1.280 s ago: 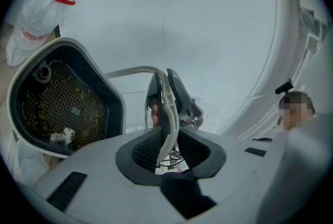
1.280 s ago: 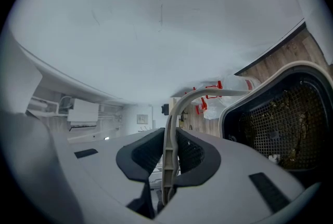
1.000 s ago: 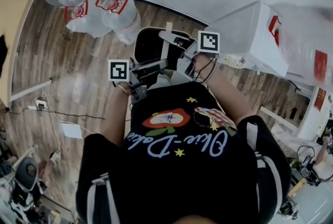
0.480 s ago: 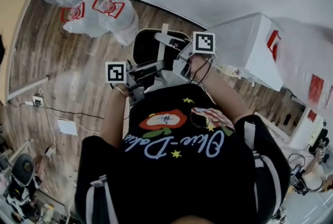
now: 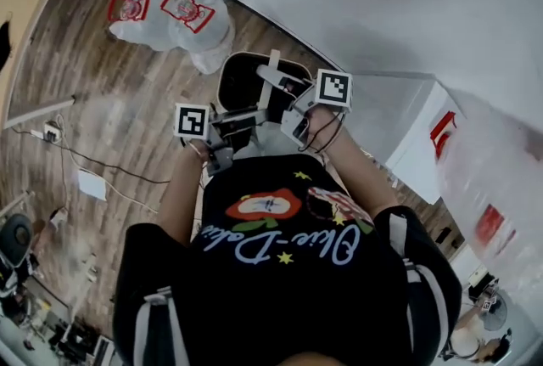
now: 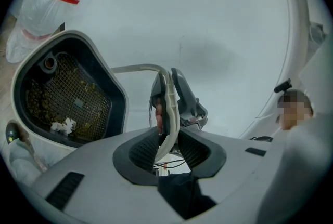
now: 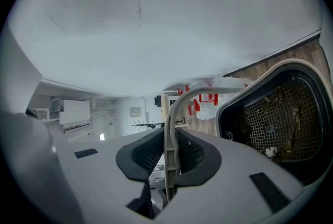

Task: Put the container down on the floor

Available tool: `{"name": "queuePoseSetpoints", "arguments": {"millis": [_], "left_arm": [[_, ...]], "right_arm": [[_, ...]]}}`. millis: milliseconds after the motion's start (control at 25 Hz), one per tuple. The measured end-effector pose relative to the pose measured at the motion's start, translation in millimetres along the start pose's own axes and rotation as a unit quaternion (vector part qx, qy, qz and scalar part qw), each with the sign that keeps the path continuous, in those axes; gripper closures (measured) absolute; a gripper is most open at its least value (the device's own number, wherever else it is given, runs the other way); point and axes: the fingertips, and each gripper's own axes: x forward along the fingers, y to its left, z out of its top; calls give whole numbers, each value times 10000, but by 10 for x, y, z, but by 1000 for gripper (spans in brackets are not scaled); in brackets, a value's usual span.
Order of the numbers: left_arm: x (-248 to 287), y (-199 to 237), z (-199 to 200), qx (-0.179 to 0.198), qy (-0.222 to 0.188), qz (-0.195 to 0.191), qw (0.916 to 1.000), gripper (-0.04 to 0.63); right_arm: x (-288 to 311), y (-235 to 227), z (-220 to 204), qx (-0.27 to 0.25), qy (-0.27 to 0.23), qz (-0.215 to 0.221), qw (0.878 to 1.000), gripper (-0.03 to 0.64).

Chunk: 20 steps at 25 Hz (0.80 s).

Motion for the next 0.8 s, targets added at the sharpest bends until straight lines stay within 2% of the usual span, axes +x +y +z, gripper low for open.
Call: {"name": "queuePoseSetpoints", "arguments": {"millis": [80,240,400,480,800], "left_arm": [[-33,-106,-36,-19,-39,-82,10000,500],[-13,63,81,-16,-35,77,10000,500],[-1,87,158,107,-112,87,9998,500],[22,161,172,37,-118,48,9999,497],[177,665,220,26,510,-144,9986,492]], "right_arm": [[3,108,-61,-20,63,-20,10000,560],[72,-44,54,27,125,-178,9998,560],[100,-42,116,-7,110,-243,9996,560],[109,-94,154,-111,87,-278,9995,558],[91,-649,316,-211,-112,-575,9981,557]]}}
